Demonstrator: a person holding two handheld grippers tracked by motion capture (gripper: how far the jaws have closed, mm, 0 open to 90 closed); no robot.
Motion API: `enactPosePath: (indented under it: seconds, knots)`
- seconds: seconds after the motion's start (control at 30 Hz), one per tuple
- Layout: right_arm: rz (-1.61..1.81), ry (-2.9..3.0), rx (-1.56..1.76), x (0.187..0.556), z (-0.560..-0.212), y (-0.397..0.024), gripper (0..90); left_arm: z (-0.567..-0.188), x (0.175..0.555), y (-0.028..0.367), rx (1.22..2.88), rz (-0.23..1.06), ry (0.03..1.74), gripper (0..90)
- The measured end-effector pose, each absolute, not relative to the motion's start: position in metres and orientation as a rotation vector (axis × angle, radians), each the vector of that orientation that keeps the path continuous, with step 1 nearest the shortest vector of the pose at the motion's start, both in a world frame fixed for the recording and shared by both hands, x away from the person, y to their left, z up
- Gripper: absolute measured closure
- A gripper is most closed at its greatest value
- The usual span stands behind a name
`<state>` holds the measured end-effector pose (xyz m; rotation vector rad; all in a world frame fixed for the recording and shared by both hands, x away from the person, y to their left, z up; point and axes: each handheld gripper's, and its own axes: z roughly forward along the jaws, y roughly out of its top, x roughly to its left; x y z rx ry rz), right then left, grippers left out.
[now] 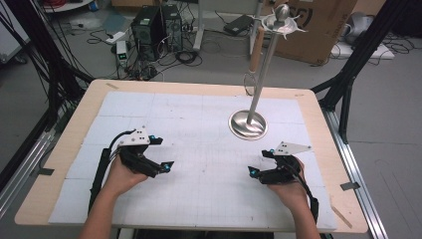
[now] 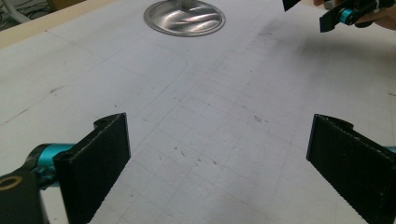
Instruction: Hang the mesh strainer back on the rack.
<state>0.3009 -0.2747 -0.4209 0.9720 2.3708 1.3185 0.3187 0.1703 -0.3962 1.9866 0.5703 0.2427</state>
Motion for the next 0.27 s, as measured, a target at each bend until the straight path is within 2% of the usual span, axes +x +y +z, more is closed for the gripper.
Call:
enactPosePath:
  seconds: [0.27]
  knots:
    - [1.32, 2.374, 0.968, 0.3009, -0.4209, -0.2746, 14.9, -0.3987, 0.3199, 0.1688, 1.995, 0.239, 0.575, 6.8]
